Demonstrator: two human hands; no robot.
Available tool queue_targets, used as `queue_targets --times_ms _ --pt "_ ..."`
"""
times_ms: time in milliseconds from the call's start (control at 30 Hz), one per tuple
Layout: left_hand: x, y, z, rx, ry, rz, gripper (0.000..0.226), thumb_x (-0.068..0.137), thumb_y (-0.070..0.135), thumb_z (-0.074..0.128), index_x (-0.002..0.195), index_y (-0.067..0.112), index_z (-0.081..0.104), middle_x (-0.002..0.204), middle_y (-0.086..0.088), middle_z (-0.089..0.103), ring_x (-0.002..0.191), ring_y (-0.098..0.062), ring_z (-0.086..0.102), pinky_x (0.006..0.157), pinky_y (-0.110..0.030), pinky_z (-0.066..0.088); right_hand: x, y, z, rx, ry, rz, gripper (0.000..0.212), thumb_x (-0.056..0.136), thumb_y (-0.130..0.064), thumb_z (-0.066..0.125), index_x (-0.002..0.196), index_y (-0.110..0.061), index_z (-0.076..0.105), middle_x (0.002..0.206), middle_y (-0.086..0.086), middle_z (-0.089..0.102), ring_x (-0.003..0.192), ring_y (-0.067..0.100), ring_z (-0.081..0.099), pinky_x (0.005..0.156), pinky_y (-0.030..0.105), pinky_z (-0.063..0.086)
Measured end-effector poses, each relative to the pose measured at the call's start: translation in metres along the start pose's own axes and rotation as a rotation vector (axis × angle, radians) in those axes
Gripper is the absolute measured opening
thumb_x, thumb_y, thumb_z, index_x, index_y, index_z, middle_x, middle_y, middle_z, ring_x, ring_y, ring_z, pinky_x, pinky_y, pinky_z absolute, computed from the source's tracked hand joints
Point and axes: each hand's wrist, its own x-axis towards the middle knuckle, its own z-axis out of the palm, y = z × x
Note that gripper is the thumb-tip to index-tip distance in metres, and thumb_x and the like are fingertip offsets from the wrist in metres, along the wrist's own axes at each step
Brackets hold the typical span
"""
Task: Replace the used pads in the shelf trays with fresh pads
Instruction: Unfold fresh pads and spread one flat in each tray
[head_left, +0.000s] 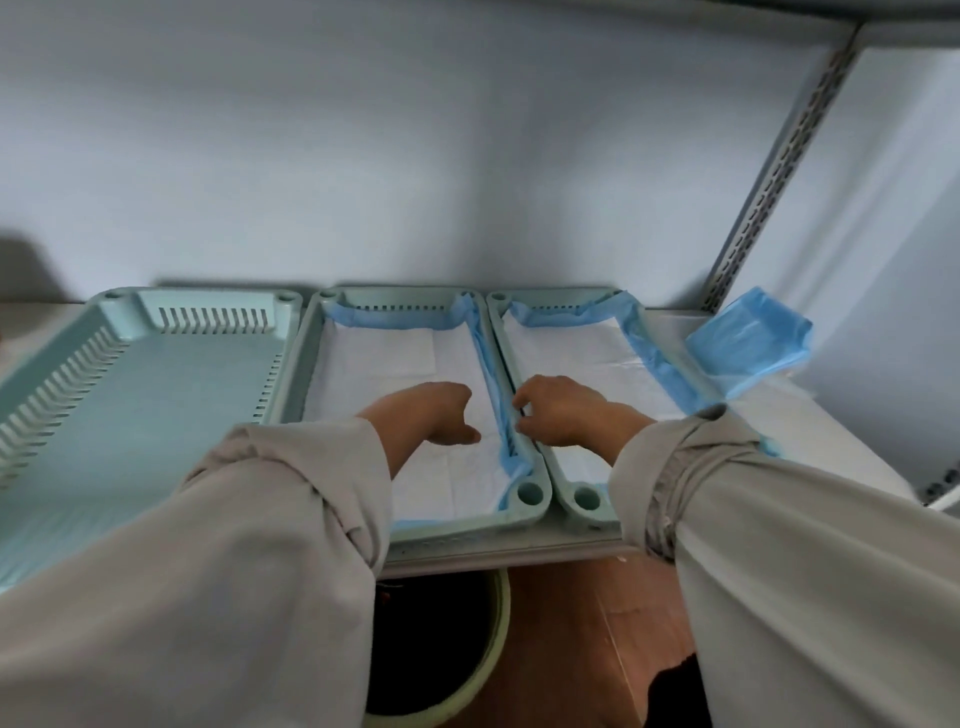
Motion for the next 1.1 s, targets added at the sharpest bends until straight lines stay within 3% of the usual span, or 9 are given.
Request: queue_targets --times_ms 200,333,567,667,867,967,1100 --pt "0.01 0.038 0.003 0.006 0.097 0.123 0.061 0.096 0.034 0.05 0.149 0.017 0.026 0.156 -0.004 0.028 0.142 -0.023 0.03 0.117 -0.036 0.025 -0.009 0.046 0.004 0.051 0.043 0.079 0.036 0.094 -0.028 0.052 0.129 -0.019 0.051 0.135 0.003 0.051 0.121 0.024 0.05 0.099 0.037 0.042" --pt "0.031 0.073 0.006 0.0 0.158 0.194 0.05 0.098 0.028 0.047 0.146 0.019 0.034 0.152 -0.002 0.037 0.138 -0.022 0.037 0.113 -0.036 0.03 -0.005 0.082 0.014 0.087 -0.015 0.144 0.043 0.094 -0.027 0.054 0.135 -0.019 0.046 0.14 0.004 0.047 0.125 0.024 0.048 0.104 0.037 0.039" --pt "0.094 0.124 0.021 0.076 0.109 0.23 0.051 0.096 0.022 0.051 0.144 0.016 0.036 0.149 -0.004 0.04 0.133 -0.022 0.042 0.11 -0.033 0.034 0.018 0.128 0.032 0.073 -0.137 0.118 0.072 0.09 -0.036 0.06 0.149 -0.015 0.025 0.154 0.005 0.031 0.14 0.023 0.032 0.115 0.038 0.027" --pt "0.116 0.135 0.029 0.123 0.067 0.221 0.051 0.096 0.015 0.049 0.145 0.015 0.035 0.15 -0.005 0.038 0.135 -0.023 0.04 0.111 -0.033 0.033 0.024 0.146 0.041 0.065 -0.16 0.121 0.067 0.091 -0.04 0.057 0.147 -0.015 0.031 0.15 0.006 0.037 0.136 0.023 0.037 0.112 0.037 0.03" --pt "0.159 0.162 0.032 0.171 0.053 0.215 0.05 0.096 0.017 0.049 0.144 0.014 0.037 0.147 -0.009 0.041 0.133 -0.026 0.042 0.109 -0.035 0.036 0.041 0.175 0.034 0.061 -0.009 0.147 0.039 0.093 -0.033 0.054 0.129 -0.017 0.054 0.13 0.005 0.056 0.117 0.024 0.054 0.099 0.036 0.045" --pt "0.18 0.178 0.031 0.221 0.096 0.221 0.048 0.094 0.021 0.052 0.14 0.014 0.042 0.14 -0.011 0.046 0.125 -0.029 0.048 0.103 -0.038 0.042 0.054 0.191 0.022 0.124 0.162 0.226 0.03 0.094 -0.028 0.052 0.121 -0.017 0.06 0.123 0.005 0.061 0.108 0.024 0.059 0.09 0.033 0.047" --pt "0.21 0.204 0.027 0.183 0.104 0.267 0.046 0.096 0.025 0.048 0.14 0.013 0.042 0.141 -0.01 0.045 0.126 -0.028 0.049 0.103 -0.036 0.042 0.065 0.227 0.0 0.187 0.412 0.322 0.034 0.093 -0.018 0.047 0.125 -0.018 0.057 0.129 0.005 0.056 0.12 0.025 0.052 0.096 0.036 0.043"
